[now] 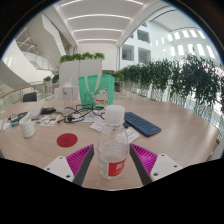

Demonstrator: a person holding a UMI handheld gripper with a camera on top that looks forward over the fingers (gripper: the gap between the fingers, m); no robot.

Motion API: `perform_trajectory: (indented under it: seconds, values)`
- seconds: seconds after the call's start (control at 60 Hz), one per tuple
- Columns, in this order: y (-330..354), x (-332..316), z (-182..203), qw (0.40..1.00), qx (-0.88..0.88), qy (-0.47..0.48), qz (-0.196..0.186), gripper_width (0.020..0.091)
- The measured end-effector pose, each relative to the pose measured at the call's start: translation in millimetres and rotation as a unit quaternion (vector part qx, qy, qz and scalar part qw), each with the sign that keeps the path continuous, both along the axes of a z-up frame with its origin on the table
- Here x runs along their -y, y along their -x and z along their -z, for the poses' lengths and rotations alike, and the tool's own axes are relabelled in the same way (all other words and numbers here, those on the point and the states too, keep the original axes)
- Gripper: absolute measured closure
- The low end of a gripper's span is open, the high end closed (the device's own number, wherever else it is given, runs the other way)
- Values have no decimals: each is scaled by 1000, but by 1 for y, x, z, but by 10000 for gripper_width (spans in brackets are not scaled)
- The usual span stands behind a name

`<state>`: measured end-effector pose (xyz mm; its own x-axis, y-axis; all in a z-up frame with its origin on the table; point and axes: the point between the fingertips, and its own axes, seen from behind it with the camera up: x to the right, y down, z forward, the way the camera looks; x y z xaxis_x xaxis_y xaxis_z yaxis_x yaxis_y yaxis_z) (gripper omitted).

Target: Pour water

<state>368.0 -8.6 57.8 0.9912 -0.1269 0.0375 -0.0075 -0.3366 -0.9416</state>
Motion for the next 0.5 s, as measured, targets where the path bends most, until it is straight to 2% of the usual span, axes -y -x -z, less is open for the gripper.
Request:
perform_trajectory:
  seconds: [0.067, 0.1, 0.117, 0.133, 0.317, 0.367, 0.45, 0.5]
  values:
    - [-3, -20, 0, 1000, 2, -16, -9, 319]
    - [-5, -27, -1, 1000, 4, -19, -9, 422]
    - [-5, -29, 0, 1000, 4, -19, -9, 524]
    - [-4, -31, 3, 1000, -1, -16, -11, 576]
    - [-10, -36, 1, 999, -17, -32, 8, 673]
    - [-10, -35, 4, 1000, -18, -19, 12, 720]
    - [-6, -34, 6, 999, -37, -4, 20, 747]
    - [3, -33, 5, 999, -46, 12, 12, 735]
